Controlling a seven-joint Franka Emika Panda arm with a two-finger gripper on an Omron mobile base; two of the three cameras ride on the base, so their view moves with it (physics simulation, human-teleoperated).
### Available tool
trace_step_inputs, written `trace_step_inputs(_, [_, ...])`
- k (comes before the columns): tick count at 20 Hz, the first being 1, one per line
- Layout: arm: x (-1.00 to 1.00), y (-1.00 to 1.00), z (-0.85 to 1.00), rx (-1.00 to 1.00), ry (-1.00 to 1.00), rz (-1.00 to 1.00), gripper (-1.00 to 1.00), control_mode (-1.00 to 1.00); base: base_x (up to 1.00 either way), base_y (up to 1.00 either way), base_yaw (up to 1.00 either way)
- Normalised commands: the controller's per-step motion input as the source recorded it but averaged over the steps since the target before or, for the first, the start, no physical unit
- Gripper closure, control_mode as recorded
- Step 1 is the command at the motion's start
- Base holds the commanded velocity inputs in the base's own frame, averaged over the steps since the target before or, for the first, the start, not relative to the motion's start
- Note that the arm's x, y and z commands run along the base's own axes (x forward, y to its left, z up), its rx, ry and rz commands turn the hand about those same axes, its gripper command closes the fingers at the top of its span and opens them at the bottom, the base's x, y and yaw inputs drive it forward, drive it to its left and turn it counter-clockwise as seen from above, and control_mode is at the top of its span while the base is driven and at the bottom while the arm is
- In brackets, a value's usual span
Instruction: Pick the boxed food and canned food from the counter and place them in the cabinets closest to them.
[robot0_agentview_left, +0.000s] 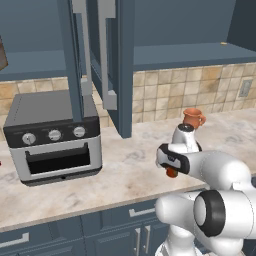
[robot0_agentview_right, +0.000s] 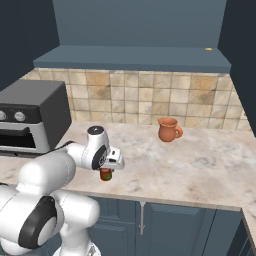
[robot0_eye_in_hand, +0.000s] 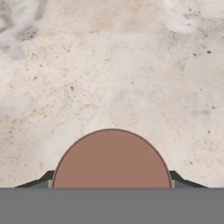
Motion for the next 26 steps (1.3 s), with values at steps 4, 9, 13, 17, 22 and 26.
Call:
trace_step_inputs(4, [-0.03,0.00,0.17,0.00,0.00,0.00,1.00,-1.00,0.00,0.00,0.00])
trace_step_inputs(9, [-0.10,0.00,0.25,0.00,0.00,0.00,1.00,-1.00,0.00,0.00,0.00])
trace_step_inputs(13, [-0.13,0.00,0.28,0.00,0.00,0.00,1.00,-1.00,0.00,0.00,0.00])
trace_step_inputs(17, [-0.13,0.00,0.30,0.00,0.00,0.00,1.00,-1.00,0.00,0.00,0.00])
trace_step_inputs(22, [-0.13,0.00,0.30,0.00,0.00,0.00,1.00,-1.00,0.00,0.00,0.00])
trace_step_inputs(26, [-0.12,0.00,0.30,0.00,0.00,0.00,1.00,-1.00,0.00,0.00,0.00])
